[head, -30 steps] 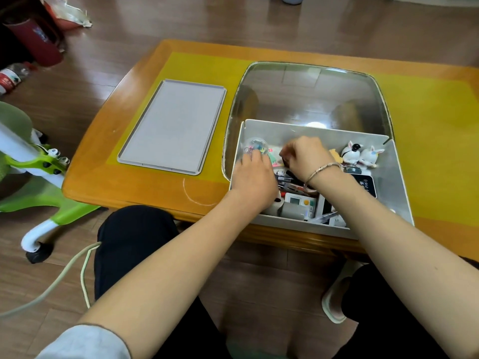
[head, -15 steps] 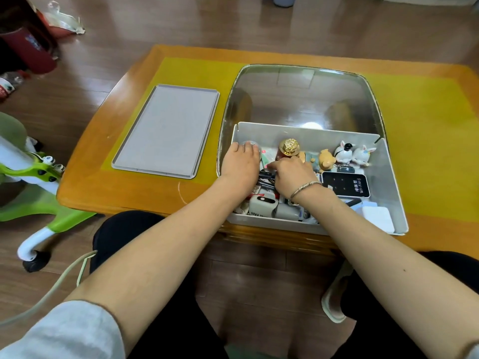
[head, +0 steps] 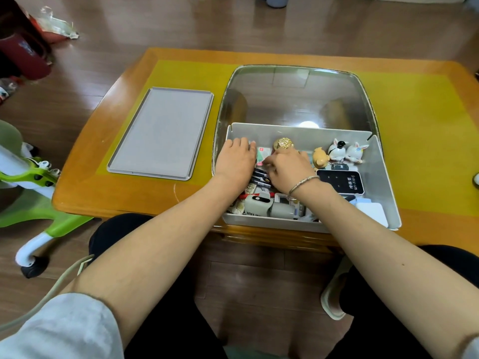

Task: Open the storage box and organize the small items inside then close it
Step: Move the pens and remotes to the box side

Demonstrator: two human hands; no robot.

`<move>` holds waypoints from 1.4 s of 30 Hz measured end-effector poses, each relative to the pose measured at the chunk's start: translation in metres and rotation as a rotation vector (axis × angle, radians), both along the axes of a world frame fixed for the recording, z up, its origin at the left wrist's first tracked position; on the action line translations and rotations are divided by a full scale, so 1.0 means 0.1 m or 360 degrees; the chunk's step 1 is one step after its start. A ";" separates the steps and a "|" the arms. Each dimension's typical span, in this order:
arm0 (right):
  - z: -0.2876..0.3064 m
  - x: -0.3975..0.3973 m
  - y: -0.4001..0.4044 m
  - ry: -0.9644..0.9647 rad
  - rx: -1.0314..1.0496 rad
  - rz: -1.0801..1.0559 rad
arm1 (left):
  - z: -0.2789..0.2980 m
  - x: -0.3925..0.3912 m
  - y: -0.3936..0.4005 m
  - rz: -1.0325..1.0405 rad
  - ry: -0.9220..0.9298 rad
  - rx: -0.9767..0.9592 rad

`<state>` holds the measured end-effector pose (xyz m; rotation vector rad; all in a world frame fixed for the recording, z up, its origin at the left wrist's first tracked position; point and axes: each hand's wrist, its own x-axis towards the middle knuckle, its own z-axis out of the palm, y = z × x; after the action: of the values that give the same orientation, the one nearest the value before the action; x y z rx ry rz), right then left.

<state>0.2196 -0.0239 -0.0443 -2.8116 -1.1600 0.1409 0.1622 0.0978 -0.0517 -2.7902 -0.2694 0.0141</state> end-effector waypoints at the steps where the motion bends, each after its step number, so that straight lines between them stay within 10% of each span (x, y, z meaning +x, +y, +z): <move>1: 0.02 0.03 -0.04 -0.0028 0.0190 -0.0025 | 0.00 0.00 0.00 -0.0004 -0.0011 -0.0008; 4: 0.09 0.18 -0.16 -0.0004 0.0587 -0.0185 | 0.01 0.01 0.00 -0.0009 -0.0045 -0.0043; 30: 0.24 0.39 -0.90 0.0171 0.0413 -0.0213 | 0.01 -0.02 -0.08 -0.0130 0.0312 -0.0291; 42: 0.12 0.21 -1.13 0.0471 0.0097 -0.0293 | 0.13 -0.53 -0.33 0.0010 -0.0335 -0.0812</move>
<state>0.2406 -0.1365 -0.0318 -2.7066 -0.8234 0.4785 0.1096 0.0651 -0.0384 -3.3023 -0.3694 -0.2436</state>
